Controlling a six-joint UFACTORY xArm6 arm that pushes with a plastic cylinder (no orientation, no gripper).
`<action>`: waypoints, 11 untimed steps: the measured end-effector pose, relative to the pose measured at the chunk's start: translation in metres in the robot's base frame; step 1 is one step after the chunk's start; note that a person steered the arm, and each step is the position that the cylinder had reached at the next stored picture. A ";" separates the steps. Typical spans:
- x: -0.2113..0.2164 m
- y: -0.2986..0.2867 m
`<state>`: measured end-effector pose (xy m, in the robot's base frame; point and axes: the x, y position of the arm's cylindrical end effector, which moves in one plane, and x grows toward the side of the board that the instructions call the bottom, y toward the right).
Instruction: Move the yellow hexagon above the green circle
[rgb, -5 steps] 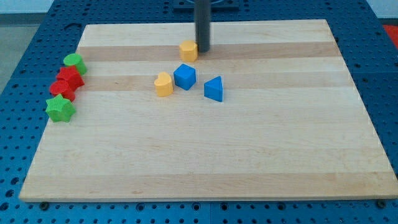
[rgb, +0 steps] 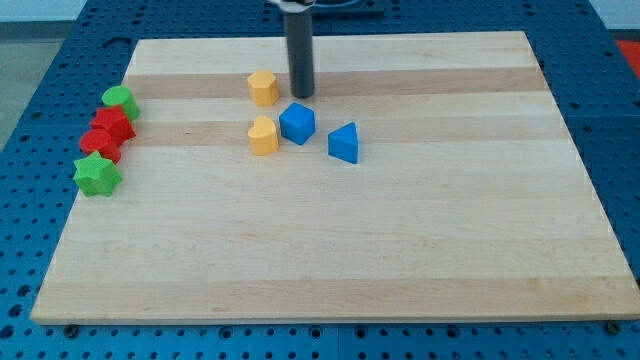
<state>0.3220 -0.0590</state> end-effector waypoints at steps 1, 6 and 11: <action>0.001 -0.063; -0.055 -0.071; -0.045 -0.185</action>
